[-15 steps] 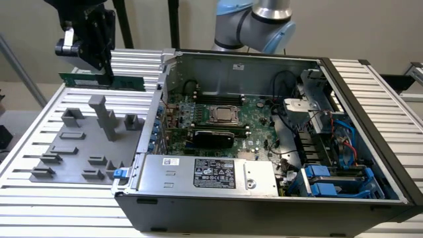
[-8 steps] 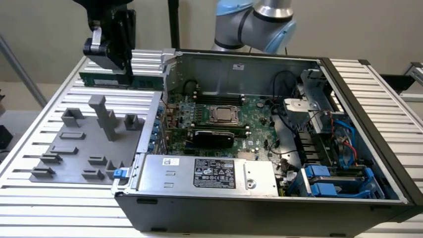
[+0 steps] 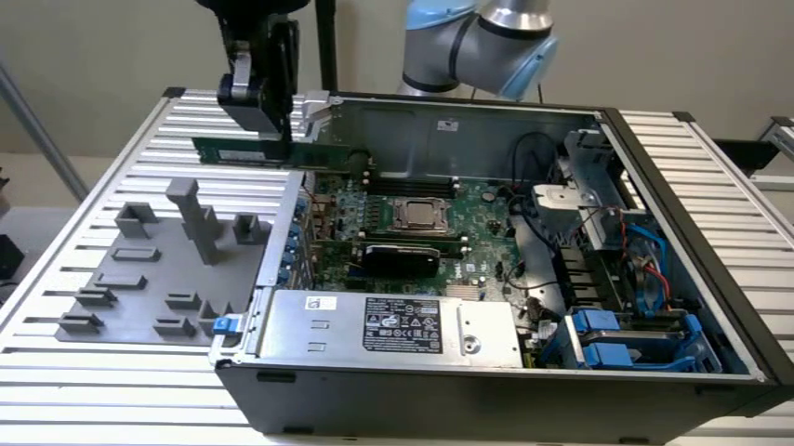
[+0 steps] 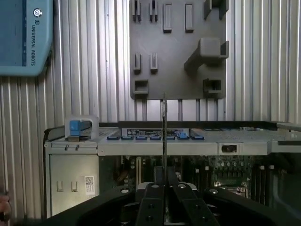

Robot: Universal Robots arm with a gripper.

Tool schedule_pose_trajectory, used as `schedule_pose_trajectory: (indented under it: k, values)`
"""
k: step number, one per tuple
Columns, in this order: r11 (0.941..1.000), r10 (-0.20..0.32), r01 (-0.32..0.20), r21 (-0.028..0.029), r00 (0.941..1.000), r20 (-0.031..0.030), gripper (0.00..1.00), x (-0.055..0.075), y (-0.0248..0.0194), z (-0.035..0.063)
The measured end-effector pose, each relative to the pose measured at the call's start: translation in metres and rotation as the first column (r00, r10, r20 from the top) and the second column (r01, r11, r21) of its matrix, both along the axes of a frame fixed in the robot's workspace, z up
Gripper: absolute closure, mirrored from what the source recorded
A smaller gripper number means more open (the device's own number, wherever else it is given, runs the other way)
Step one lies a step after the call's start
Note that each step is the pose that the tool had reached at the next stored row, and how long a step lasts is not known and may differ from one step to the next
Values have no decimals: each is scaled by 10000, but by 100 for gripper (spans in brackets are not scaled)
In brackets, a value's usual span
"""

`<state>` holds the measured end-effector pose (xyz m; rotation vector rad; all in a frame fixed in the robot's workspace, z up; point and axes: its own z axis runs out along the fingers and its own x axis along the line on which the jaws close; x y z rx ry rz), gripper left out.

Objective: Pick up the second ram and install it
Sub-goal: 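Insert the second ram into the second slot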

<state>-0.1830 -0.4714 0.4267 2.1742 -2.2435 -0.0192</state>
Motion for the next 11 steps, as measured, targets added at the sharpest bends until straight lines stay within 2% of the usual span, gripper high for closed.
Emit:
schedule_pose_trajectory:
  k: [7,11]
  values:
    - [10000,0,0,0,10000,0,100,317,7,-23]
    - [10000,0,0,0,10000,0,100,500,25,-59]
